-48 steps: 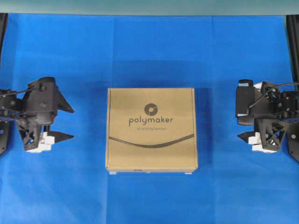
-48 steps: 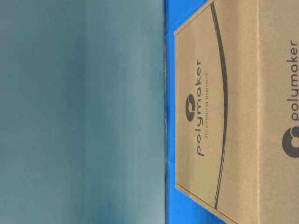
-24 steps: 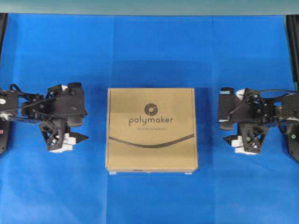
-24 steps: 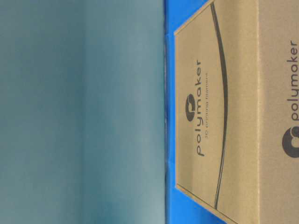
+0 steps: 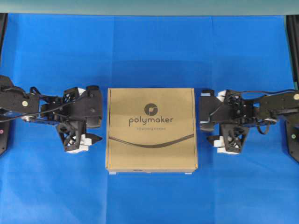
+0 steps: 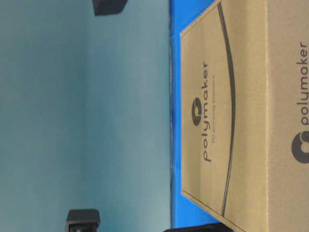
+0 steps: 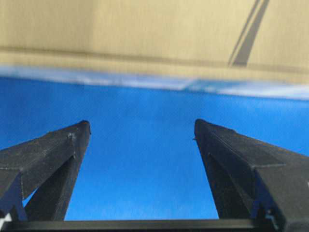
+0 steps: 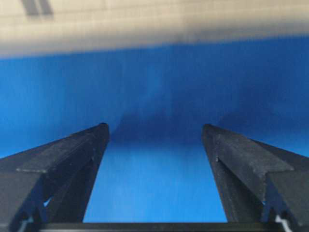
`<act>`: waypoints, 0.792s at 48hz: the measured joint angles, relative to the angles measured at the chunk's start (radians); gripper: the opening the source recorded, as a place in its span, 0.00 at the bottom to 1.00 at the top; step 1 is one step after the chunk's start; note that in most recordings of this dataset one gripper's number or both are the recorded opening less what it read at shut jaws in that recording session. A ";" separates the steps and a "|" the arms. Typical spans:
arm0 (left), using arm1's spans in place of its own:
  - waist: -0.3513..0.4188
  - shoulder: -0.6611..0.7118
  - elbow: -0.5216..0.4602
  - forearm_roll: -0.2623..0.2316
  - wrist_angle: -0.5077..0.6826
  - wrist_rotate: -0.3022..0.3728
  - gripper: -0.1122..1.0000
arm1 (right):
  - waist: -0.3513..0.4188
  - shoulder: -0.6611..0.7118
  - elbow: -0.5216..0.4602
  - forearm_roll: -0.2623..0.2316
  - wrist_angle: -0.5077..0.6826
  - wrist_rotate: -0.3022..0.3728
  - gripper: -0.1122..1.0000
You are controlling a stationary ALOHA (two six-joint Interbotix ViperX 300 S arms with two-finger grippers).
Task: Lift up the cardboard box by clamping it between your arms.
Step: 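Move both grippers inward to press against the box's left and right sides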
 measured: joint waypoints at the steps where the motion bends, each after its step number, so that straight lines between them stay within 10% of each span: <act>1: 0.000 0.003 -0.002 0.000 0.000 0.002 0.86 | 0.000 0.005 -0.003 0.000 -0.005 -0.002 0.99; 38: 0.000 0.067 -0.063 0.000 0.002 0.008 0.86 | 0.014 0.109 -0.103 -0.003 -0.021 -0.005 0.99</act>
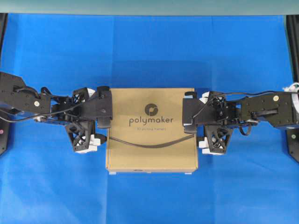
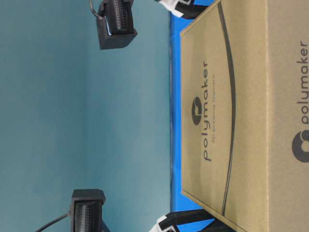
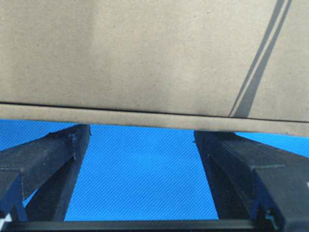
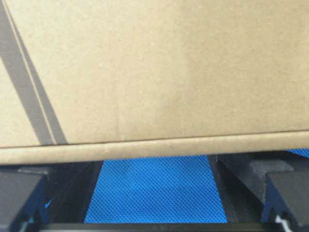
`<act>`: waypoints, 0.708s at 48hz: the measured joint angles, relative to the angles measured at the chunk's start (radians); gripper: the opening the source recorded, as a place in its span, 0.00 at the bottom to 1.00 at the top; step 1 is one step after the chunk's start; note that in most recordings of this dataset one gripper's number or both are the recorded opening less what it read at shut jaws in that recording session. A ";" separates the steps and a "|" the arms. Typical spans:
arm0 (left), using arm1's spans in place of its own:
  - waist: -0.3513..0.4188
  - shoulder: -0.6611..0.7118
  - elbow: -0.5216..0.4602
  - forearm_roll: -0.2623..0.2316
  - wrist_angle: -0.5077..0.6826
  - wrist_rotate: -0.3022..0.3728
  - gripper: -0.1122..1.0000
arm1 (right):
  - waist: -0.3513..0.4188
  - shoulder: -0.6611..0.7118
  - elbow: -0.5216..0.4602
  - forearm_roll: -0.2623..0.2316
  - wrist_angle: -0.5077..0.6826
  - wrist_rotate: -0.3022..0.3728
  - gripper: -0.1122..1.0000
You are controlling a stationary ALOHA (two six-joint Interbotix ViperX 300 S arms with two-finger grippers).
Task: Lift up the cardboard box by clamping it between your arms.
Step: 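Move both grippers inward to press against the box's left and right sides, then squeeze the box between both grippers and lift it upward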
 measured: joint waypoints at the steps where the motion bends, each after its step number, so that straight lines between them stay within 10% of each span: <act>1: 0.000 0.000 0.000 0.000 0.000 0.000 0.86 | 0.000 0.000 0.000 0.000 0.002 0.000 0.99; 34: 0.009 -0.104 -0.074 0.006 0.181 0.018 0.86 | 0.008 -0.098 -0.071 0.000 0.189 0.000 0.99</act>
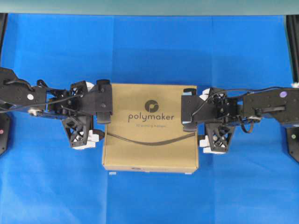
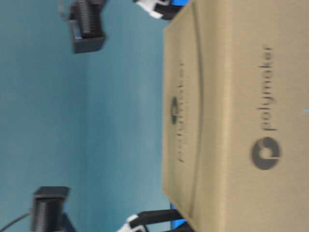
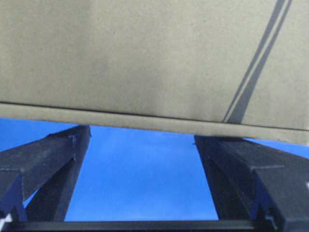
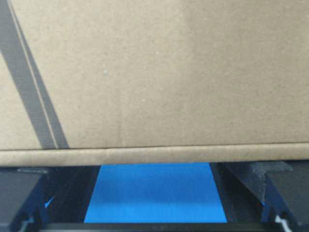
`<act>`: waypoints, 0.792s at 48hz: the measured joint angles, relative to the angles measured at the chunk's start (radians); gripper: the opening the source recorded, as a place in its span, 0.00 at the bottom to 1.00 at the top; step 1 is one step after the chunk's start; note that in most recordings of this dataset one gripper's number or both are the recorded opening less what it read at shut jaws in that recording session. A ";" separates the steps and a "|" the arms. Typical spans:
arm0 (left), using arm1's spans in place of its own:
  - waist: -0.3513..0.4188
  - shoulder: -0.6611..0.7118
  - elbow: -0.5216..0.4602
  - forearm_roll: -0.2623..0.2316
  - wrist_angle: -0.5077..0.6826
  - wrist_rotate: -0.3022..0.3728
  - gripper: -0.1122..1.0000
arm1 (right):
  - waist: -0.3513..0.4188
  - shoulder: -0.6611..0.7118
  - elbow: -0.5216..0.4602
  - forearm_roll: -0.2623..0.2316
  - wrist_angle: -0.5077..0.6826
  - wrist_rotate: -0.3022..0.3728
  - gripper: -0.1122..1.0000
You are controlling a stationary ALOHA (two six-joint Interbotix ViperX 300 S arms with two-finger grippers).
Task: Lift up the cardboard box by clamping it between your arms.
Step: 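Squeeze the box between both grippers and lift it upward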
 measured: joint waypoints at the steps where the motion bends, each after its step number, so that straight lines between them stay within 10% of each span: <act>1: 0.002 -0.006 -0.006 0.000 0.012 0.000 0.86 | 0.000 -0.008 -0.006 0.000 0.012 -0.002 0.99; 38: 0.005 -0.190 -0.382 0.000 0.515 0.003 0.86 | -0.006 -0.264 -0.295 0.000 0.531 -0.005 0.99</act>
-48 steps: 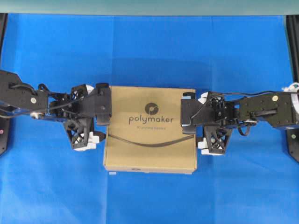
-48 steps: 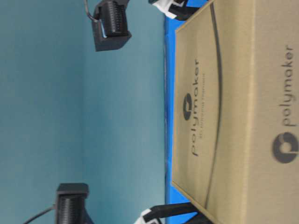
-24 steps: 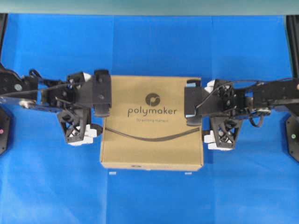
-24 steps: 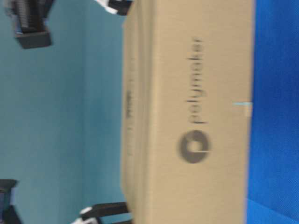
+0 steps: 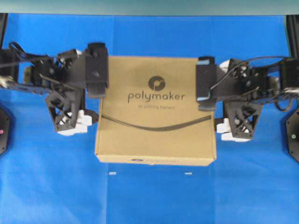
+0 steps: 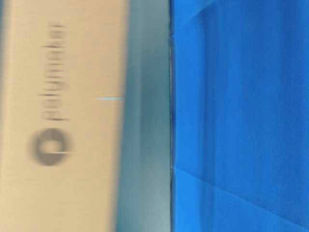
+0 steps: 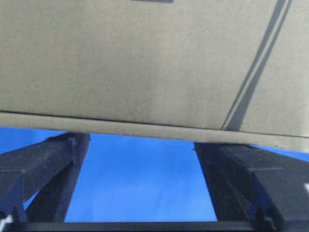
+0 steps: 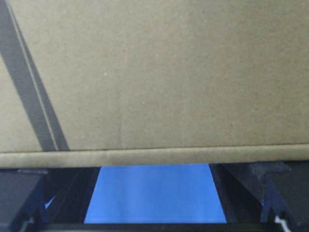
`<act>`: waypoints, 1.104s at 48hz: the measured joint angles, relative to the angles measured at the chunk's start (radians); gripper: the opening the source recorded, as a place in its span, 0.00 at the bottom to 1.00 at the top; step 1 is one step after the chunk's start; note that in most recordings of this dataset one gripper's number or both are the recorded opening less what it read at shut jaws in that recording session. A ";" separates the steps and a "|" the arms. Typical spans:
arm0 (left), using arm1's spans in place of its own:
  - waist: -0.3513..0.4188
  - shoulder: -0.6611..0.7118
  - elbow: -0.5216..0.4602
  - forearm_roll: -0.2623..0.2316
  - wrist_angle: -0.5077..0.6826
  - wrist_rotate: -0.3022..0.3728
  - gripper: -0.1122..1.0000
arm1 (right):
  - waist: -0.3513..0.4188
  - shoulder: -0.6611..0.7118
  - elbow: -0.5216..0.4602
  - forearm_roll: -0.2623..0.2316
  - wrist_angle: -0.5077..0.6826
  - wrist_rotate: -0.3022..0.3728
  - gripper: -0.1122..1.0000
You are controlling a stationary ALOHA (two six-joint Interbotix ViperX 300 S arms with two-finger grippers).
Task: Lift up the cardboard box by clamping it between your arms.
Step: 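Squeeze the box between both grippers and lift it upward, then hold the box raised between both grippers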
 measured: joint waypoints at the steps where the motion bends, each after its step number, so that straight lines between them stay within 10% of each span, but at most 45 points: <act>1: 0.002 -0.005 -0.015 0.000 0.015 0.000 0.86 | 0.000 -0.002 -0.008 0.000 0.008 -0.002 0.99; 28: 0.003 -0.031 -0.348 0.000 0.238 0.000 0.86 | 0.003 -0.015 -0.388 0.000 0.330 -0.002 0.99; 53: 0.002 -0.006 -0.391 -0.005 0.279 0.000 0.86 | 0.006 -0.005 -0.416 0.000 0.354 0.000 0.99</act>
